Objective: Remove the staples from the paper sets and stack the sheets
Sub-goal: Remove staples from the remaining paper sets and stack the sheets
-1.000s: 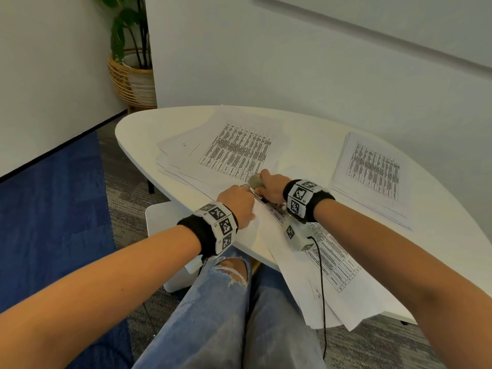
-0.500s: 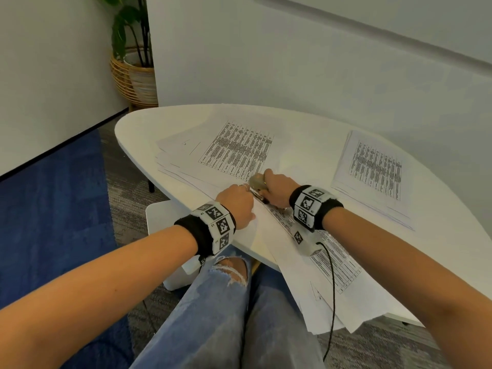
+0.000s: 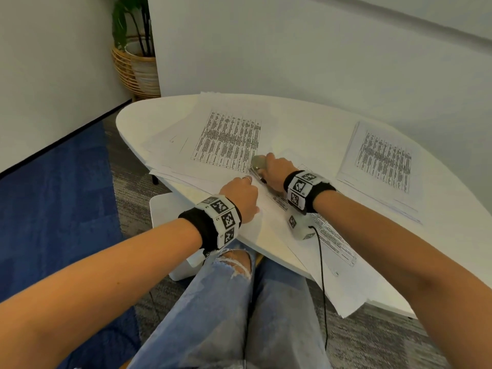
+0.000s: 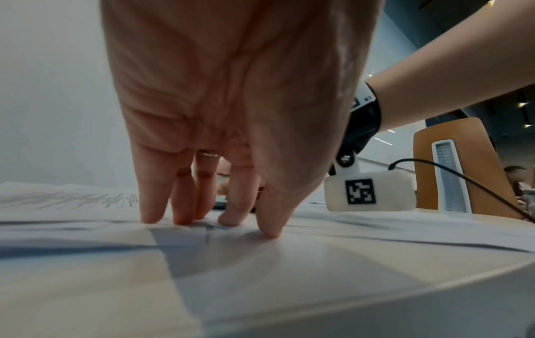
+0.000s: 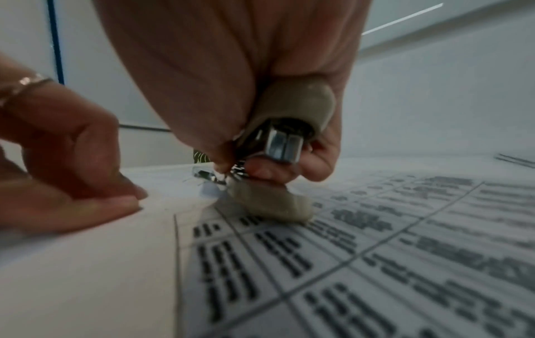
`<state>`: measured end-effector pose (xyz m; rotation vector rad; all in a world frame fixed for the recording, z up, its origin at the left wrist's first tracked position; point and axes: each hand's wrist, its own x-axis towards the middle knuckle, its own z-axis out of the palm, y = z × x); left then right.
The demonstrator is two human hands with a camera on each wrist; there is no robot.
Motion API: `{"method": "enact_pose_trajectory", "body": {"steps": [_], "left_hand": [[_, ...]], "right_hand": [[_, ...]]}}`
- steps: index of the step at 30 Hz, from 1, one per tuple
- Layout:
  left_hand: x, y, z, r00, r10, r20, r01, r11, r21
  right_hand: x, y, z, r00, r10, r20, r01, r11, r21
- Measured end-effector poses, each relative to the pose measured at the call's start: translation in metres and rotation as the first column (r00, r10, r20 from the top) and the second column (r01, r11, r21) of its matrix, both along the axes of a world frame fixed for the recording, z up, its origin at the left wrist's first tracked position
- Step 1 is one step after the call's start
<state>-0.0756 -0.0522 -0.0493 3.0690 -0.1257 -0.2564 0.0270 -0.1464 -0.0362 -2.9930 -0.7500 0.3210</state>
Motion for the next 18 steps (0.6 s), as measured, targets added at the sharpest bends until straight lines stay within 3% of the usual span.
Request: {"method": "enact_pose_trajectory", "body": {"steps": [8,11,15,18], "left_hand": [[0.001,0.009,0.005,0.999,-0.036,-0.036,0.035,0.999,-0.021],[0.009,0.019,0.017,0.994,0.042,-0.102,-0.060,0.980,-0.187],[0.022,0.019,0.033,0.965,0.257,-0.044,-0.242,0.822,-0.516],[0.028,0.009,0.037,0.952,0.285,-0.114,-0.281,0.657,-0.700]], "right_hand": [[-0.001,-0.012,0.015,0.996,0.014,-0.088,-0.001,0.990,0.142],[-0.011,-0.028,0.033,0.991,-0.001,-0.132,0.034,0.969,0.243],[-0.022,-0.050,0.048,0.992,0.028,-0.122,0.011,0.953,0.304],[-0.030,-0.060,0.053,0.991,0.056,-0.124,-0.011,0.941,0.337]]}}
